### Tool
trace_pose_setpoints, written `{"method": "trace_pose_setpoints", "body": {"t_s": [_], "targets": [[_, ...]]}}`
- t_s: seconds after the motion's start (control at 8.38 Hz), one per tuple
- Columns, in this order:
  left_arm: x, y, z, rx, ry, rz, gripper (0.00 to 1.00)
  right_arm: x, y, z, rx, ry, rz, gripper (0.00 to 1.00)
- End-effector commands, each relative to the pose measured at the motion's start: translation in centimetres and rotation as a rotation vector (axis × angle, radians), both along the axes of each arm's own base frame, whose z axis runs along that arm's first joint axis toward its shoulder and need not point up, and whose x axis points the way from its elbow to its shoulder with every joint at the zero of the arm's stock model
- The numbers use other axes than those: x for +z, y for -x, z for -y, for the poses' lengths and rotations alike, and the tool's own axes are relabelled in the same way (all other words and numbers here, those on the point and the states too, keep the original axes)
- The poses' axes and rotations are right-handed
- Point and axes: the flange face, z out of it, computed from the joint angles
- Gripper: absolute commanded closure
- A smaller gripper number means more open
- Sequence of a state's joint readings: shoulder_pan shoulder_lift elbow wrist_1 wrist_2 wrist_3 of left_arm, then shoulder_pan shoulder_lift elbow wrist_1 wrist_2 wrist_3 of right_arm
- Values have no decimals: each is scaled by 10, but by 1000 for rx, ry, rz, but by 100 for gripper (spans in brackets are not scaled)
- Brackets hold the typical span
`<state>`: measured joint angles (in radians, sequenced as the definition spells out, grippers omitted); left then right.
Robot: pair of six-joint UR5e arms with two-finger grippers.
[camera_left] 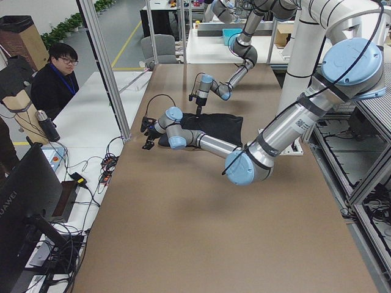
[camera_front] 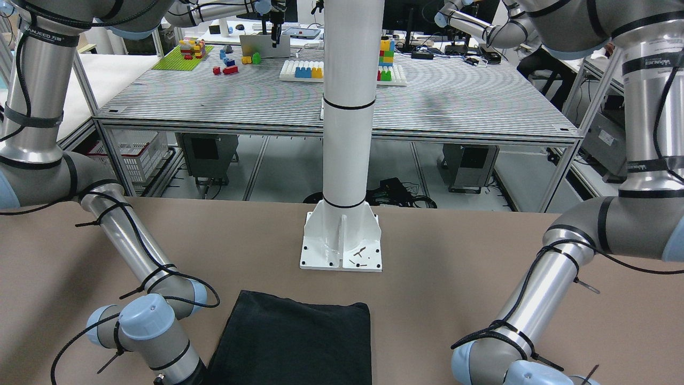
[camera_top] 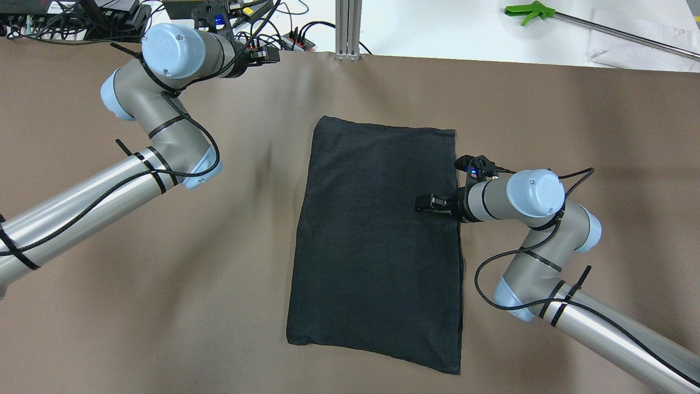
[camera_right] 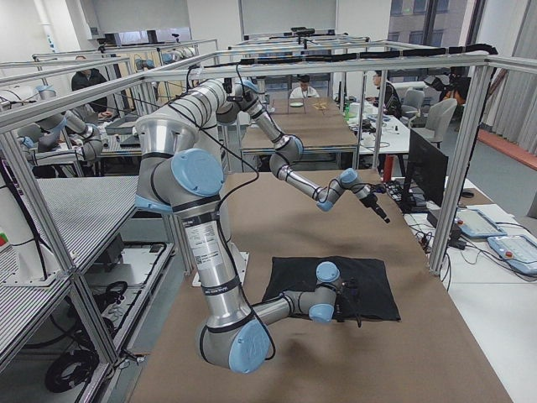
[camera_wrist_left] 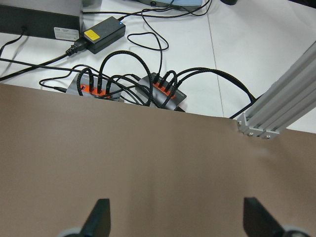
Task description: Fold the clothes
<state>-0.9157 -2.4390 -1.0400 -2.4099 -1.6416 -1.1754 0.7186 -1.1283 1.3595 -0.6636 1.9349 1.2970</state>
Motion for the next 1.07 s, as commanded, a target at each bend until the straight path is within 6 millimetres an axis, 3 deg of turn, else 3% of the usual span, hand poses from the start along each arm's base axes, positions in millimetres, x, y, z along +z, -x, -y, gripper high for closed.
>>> {"method": "trace_pose_setpoints", "body": {"t_s": [0.0, 0.24, 0.36, 0.48, 0.72, 0.95], "targets": [[-1, 0, 0, 0, 0, 0, 5, -29, -49, 13, -24, 35, 94, 6], [0, 0, 0, 2, 0, 2, 5, -53, -78, 17, -64, 43, 134, 6], [-1, 0, 0, 3, -2, -1, 5, -57, -87, 4, -56, 61, 155, 6], [-1, -1, -1, 13, 2, -3, 5, -68, -102, -17, -19, 157, 214, 6], [-1, -5, -3, 51, 20, -24, 5, -66, -130, -64, 29, 325, 288, 6], [-7, -10, -5, 59, 17, -33, 5, -58, -127, -113, 11, 367, 289, 6]]}}
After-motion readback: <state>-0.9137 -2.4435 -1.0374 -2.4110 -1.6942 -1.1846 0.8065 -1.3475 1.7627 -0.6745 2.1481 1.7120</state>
